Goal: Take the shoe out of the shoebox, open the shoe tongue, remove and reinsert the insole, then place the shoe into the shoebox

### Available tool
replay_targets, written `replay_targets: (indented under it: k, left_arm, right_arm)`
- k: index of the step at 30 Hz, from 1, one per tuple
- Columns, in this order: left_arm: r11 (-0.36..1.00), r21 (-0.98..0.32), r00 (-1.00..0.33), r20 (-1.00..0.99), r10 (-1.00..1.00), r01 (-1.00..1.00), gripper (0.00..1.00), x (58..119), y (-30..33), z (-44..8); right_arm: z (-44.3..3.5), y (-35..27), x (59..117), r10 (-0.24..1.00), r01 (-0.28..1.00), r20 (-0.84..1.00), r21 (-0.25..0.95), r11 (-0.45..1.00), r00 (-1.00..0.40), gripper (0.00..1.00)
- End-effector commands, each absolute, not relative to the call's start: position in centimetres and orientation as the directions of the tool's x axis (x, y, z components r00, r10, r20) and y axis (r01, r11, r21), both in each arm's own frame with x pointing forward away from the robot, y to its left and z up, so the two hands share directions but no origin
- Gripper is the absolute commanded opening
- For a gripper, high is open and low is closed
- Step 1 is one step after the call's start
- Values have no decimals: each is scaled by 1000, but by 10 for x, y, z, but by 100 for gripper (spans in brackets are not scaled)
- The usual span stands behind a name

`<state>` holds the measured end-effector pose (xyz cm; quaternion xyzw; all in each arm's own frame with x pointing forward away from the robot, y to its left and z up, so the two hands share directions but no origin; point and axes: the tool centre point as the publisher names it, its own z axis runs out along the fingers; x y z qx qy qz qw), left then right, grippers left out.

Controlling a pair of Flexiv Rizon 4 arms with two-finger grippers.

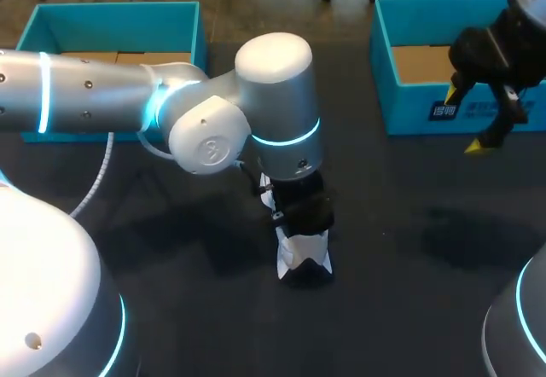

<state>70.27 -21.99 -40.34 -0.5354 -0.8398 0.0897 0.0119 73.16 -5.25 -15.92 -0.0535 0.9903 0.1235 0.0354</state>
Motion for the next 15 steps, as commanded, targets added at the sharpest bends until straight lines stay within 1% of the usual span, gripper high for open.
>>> replay_targets:
  k: [1, 3, 9, 13, 15]
  left_arm:
    - [409, -114, -420, -98, 902, 905, 0, 704, -209, -385]
    - [395, -52, -398, -119, 909, 917, 0, 709, -210, -380]
    - [391, 21, -385, -129, 914, 920, 0, 729, -218, -367]
    - [380, 112, -361, -157, 919, 918, 0, 738, -220, -358]
    - [388, 112, -368, -164, 915, 915, 0, 745, -222, -354]
  right_arm:
    - [-160, -51, 733, -98, -114, -81, 238, 964, -992, 100]
    - [-160, -51, 733, -98, -114, -81, 238, 964, -992, 100]
    - [-160, -51, 733, -98, -114, -81, 238, 964, -992, 100]
    - [-160, -51, 733, -98, -114, -81, 238, 964, -992, 100]
    - [-160, -51, 733, -98, -114, -81, 238, 964, -992, 100]
